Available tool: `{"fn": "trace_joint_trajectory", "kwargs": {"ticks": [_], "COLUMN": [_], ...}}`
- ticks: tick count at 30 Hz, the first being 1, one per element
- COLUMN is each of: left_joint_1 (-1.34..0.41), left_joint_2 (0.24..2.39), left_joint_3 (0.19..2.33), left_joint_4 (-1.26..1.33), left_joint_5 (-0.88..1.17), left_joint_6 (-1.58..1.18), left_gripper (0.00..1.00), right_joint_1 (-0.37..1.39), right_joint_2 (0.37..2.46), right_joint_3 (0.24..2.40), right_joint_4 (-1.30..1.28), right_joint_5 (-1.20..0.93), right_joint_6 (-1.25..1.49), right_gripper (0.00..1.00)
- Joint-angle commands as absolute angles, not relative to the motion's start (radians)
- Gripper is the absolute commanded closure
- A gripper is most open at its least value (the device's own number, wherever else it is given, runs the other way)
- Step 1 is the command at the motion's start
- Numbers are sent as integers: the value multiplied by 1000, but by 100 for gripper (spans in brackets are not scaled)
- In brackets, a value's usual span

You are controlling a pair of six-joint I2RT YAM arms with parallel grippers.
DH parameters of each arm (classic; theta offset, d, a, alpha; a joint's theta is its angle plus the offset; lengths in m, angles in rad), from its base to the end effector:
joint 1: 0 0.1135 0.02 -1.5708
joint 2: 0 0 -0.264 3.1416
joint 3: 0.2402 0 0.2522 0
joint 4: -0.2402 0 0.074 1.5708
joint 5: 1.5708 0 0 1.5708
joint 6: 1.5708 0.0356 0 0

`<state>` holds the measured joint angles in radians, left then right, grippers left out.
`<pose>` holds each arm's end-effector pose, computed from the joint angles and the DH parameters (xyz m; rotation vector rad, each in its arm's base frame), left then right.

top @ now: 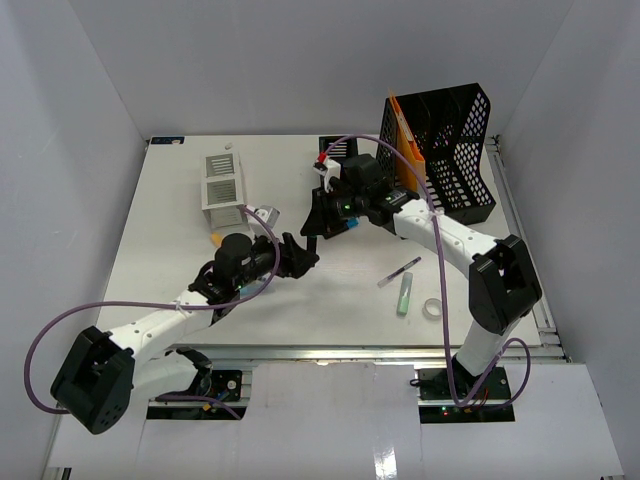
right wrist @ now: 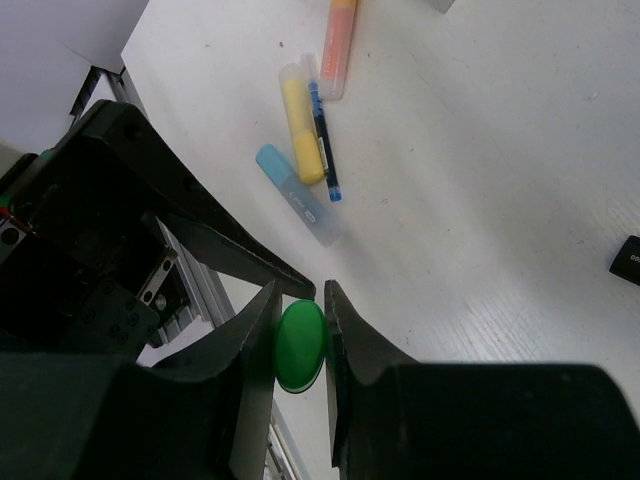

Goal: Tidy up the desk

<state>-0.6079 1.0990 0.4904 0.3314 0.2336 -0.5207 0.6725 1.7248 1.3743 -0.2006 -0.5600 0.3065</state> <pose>0.1921 -0.1437 0.2281 0.2582 1.9450 -0.9831 0.3011 0.2639 0.2921 -0.7570 2.1237 1.1502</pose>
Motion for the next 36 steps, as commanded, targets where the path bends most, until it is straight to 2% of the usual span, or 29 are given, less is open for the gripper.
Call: {"fn": "trace_joint_trajectory", "kwargs": {"ticks": [1, 3, 6, 13, 19, 28, 31, 32, 34, 36], "left_joint_1": [-609, -609, -609, -609, -609, -609, -610, -609, -609, -609], "left_joint_2": [1027, 993, 913, 734, 727, 797, 824, 845, 883, 925], "left_joint_3": [534, 543, 522, 383, 336, 359, 360, 363, 378, 405], "left_joint_4": [326, 297, 240, 185, 172, 195, 220, 229, 251, 261], "left_joint_5": [186, 163, 118, 100, 108, 136, 142, 148, 156, 166], "left_joint_6": [-507, -488, -458, -480, -494, -473, -465, -460, -450, -437], "left_gripper": [11, 6, 3, 2, 2, 2, 2, 2, 2, 3], "right_joint_1": [653, 623, 577, 458, 447, 446, 446, 448, 447, 446], "right_joint_2": [1674, 1674, 1686, 1828, 1960, 2057, 2072, 2074, 2072, 2065], "right_joint_3": [1400, 1435, 1497, 1725, 1886, 1875, 1861, 1856, 1843, 1836], "right_joint_4": [-185, -184, -184, -177, -133, 13, 24, 26, 26, 23], "right_joint_5": [-557, -527, -467, -358, -207, -113, -119, -125, -130, -135], "right_joint_6": [230, 211, 147, 78, 14, -34, -34, -40, -56, -63], "right_gripper": [92, 92, 92, 92, 92, 92, 86, 74, 55, 44]}}
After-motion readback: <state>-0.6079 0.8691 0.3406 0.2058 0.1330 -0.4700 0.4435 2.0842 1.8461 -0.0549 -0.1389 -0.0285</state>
